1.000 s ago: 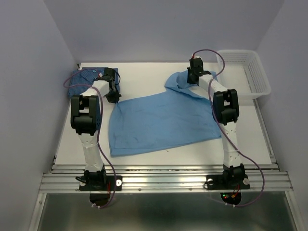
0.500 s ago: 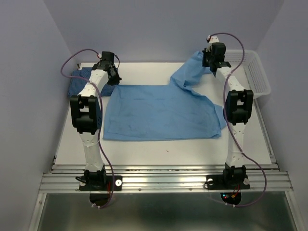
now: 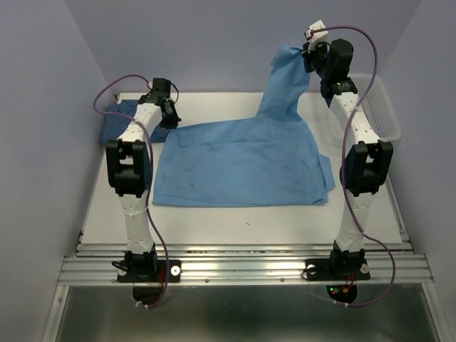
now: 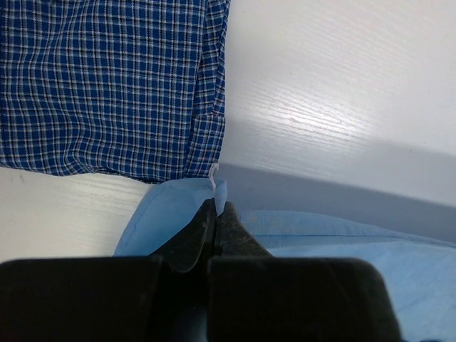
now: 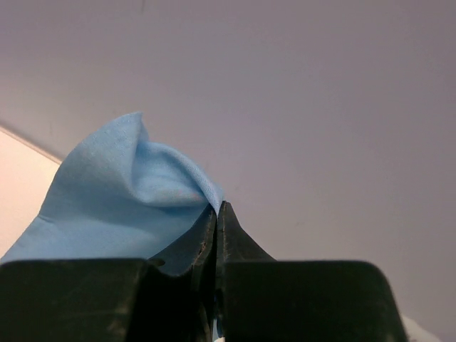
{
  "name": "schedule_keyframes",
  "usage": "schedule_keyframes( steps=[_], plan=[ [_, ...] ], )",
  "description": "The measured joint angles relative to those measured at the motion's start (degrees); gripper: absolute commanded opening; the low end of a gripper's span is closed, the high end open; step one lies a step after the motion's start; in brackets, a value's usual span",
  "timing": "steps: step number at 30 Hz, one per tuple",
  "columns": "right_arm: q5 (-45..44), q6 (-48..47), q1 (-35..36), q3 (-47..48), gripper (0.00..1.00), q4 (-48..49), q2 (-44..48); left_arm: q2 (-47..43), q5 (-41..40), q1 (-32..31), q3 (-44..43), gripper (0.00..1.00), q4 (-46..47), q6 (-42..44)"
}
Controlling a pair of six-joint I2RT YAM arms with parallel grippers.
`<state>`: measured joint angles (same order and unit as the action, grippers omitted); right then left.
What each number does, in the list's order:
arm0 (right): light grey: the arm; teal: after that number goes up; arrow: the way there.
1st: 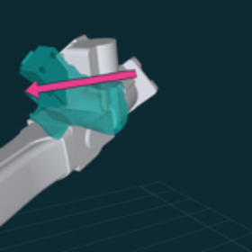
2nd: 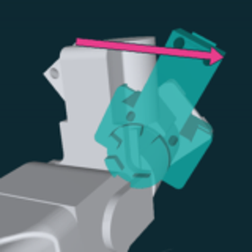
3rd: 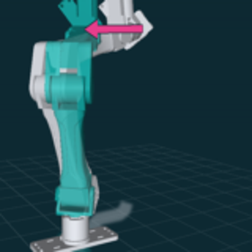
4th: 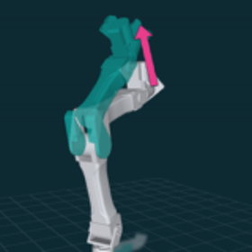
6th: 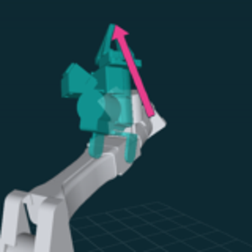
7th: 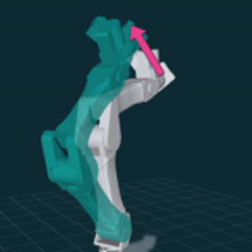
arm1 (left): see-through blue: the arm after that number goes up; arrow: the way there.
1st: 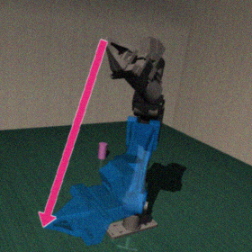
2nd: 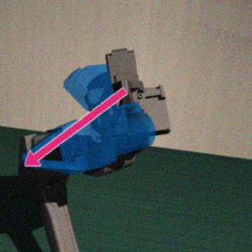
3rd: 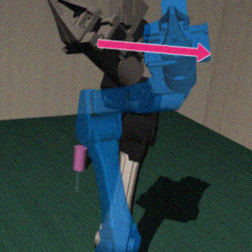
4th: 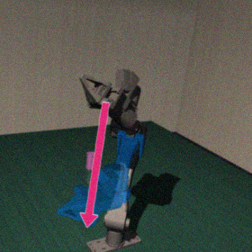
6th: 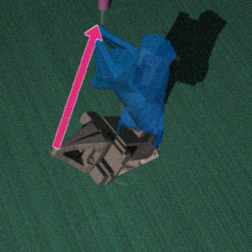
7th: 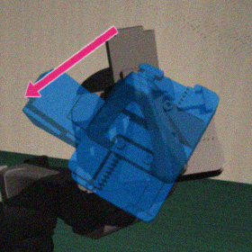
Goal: Fold and stack the long sleeve shirts
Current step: Fold the shirt
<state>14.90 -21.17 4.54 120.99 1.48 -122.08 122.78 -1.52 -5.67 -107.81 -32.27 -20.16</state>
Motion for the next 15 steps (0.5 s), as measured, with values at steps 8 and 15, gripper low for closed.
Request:
schedule_keyframes(
  steps=[8,15],
  plan=[
    [2.5,-2.2,-0.2,-14.2,0.01,2.5,6.0,0.0,0.0,-0.4,0.1,0.0,-0.3,0.2],
    [3.3,0.3,-0.3,-37.8,0.01,6.7,22.3,-3.2,-0.9,-2.3,7.5,0.0,2.3,0.4]
  ],
)
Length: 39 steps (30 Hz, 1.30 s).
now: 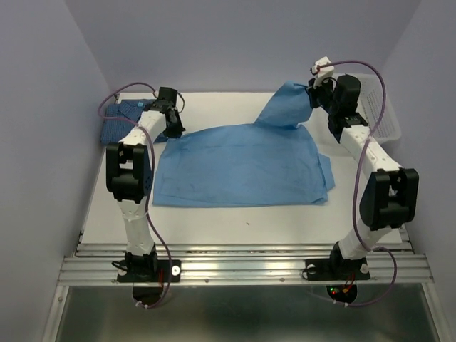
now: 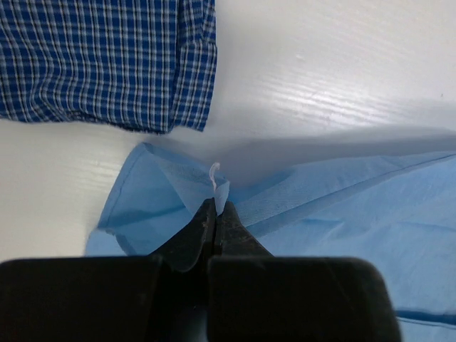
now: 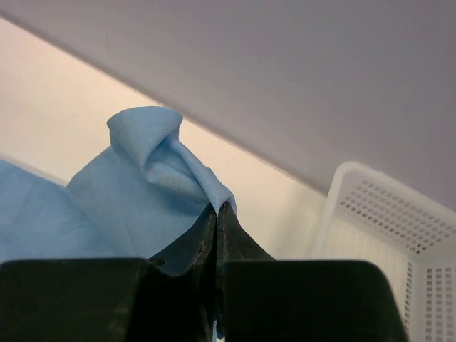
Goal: Fold and stack the long sleeve shirts
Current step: Fold the shirt
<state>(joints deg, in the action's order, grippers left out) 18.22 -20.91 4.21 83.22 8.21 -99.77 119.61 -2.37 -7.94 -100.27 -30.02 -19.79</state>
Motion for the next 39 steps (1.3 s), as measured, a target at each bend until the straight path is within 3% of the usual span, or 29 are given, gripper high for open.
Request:
schedule_keyframes(
  steps=[4,12,17,34,35,38,39],
  plan=[
    [-1.9,3.0,0.0,-9.7,0.01,2.5,10.3,-6.4,-1.1,-1.5,9.8,0.0,3.0,-0.2],
    [-3.8,10.1,0.4,-20.5,0.06,2.2,24.3,-18.7,-1.7,-2.2,25.5,0.0,9.0,-2.2],
    [-4.3,14.1,1.2,-23.3,0.06,-4.7,27.8,-19.4,-2.8,-2.1,28.2,0.0,10.4,-2.7],
    [-18.1,28.8,2.6,-26.8,0.04,-31.5,42.8,-22.9,-2.6,-2.1,34.5,0.0,13.0,-4.0],
    [-18.2,29.4,2.6,-27.1,0.04,-32.7,43.3,-23.1,-2.6,-2.1,35.1,0.12,13.1,-4.2],
    [-17.8,30.1,2.6,-28.4,0.04,-34.5,43.8,-23.8,-2.7,-2.1,36.3,0.18,13.0,-4.8],
    [-17.7,30.2,2.6,-28.8,0.04,-35.0,43.8,-24.3,-2.8,-2.1,36.9,0.25,13.0,-5.0]
  ],
)
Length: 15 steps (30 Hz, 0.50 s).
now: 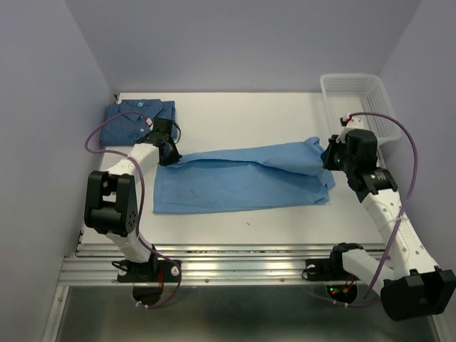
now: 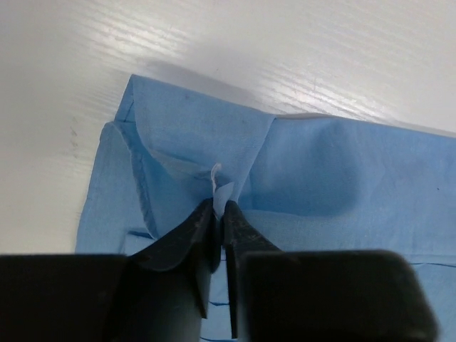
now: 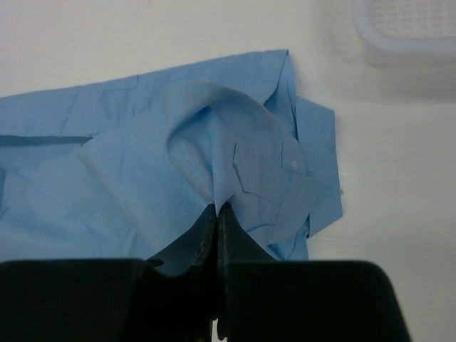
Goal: Fold and stack the long sleeve shirts
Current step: Fold the shirt
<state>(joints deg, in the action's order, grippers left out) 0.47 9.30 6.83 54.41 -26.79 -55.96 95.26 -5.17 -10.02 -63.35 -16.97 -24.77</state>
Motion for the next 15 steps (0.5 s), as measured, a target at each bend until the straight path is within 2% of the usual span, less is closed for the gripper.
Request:
schedule_keyframes(
  steps=[3,5,6,7,8,9,10,15],
  plan=[
    [0.9,0.5,0.0,-1.6,0.04,-1.7,0.0,-1.6,-1.2,0.0,1.2,0.49,-0.8,-0.8],
    [1.3,0.9,0.0,-2.4,0.04,-2.9,0.0,-2.7,-2.3,0.0,1.6,0.57,-1.7,-1.7],
    [1.5,1.0,0.0,-2.6,0.04,-3.5,0.0,-3.0,-2.7,0.0,1.7,0.71,-2.1,-2.1],
    [1.7,1.0,0.0,-2.6,0.04,-4.1,-0.1,-3.2,-3.1,0.0,1.7,0.79,-2.6,-2.5],
    [1.9,1.1,0.0,-2.6,0.04,-4.6,-0.2,-3.3,-3.6,0.0,1.7,0.8,-3.2,-3.1],
    [2.1,1.1,0.0,-2.6,0.04,-5.0,-0.3,-3.3,-4.0,0.0,1.8,0.92,-4.0,-3.6],
    [2.4,1.0,0.0,-2.6,0.04,-5.4,-0.3,-3.3,-4.4,0.0,2.0,0.99,-4.5,-3.8],
    [3.4,1.0,0.0,-2.6,0.04,-6.6,-0.3,-6.4,-5.1,0.0,4.8,0.99,-8.0,-6.7]
  ],
)
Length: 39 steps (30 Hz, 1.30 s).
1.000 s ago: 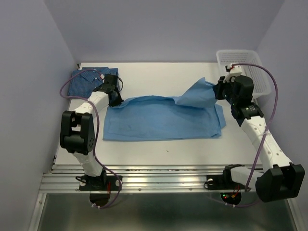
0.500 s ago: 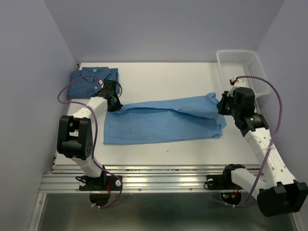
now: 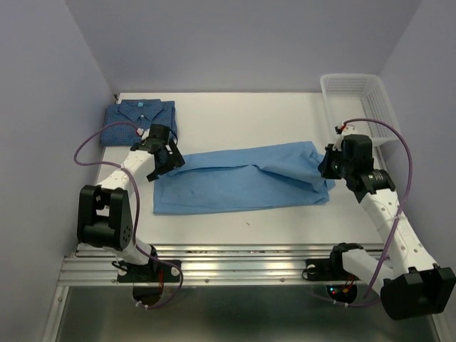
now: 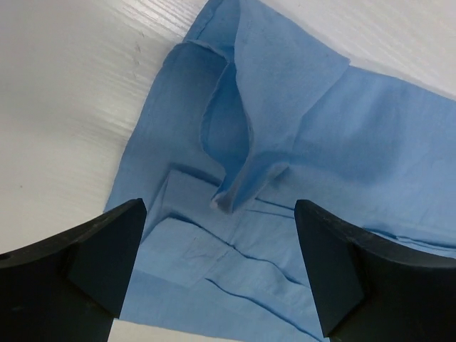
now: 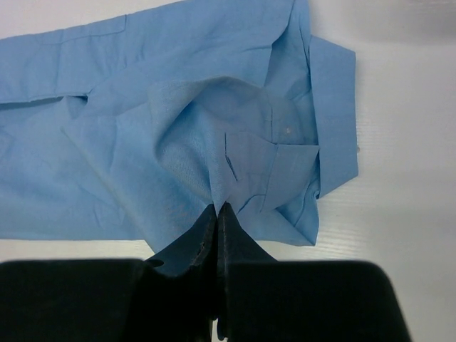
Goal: Fold and stack the long sleeve shirts
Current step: Fold the shirt
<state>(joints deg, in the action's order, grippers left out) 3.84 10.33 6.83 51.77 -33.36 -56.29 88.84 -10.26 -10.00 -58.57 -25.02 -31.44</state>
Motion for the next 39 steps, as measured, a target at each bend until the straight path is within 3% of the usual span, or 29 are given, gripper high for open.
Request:
schedule_keyframes(
  steps=[6,11,20,39],
  plan=[
    [-1.0,-0.5,0.0,0.0,0.05,-1.2,-1.7,-3.5,3.1,0.0,0.1,0.99,1.8,-2.4],
    [-3.2,-0.5,0.0,-0.2,0.05,-1.3,-1.7,1.9,7.0,0.0,-0.5,0.99,4.2,-4.2],
    [-5.6,-1.1,0.4,-2.4,0.05,-1.0,-1.0,6.8,12.1,-0.5,-12.3,0.99,7.2,-5.1],
    [-9.7,-1.0,0.4,-3.9,0.05,-0.9,-0.5,10.4,-0.8,0.4,-12.3,0.98,-2.1,-5.3]
  ],
)
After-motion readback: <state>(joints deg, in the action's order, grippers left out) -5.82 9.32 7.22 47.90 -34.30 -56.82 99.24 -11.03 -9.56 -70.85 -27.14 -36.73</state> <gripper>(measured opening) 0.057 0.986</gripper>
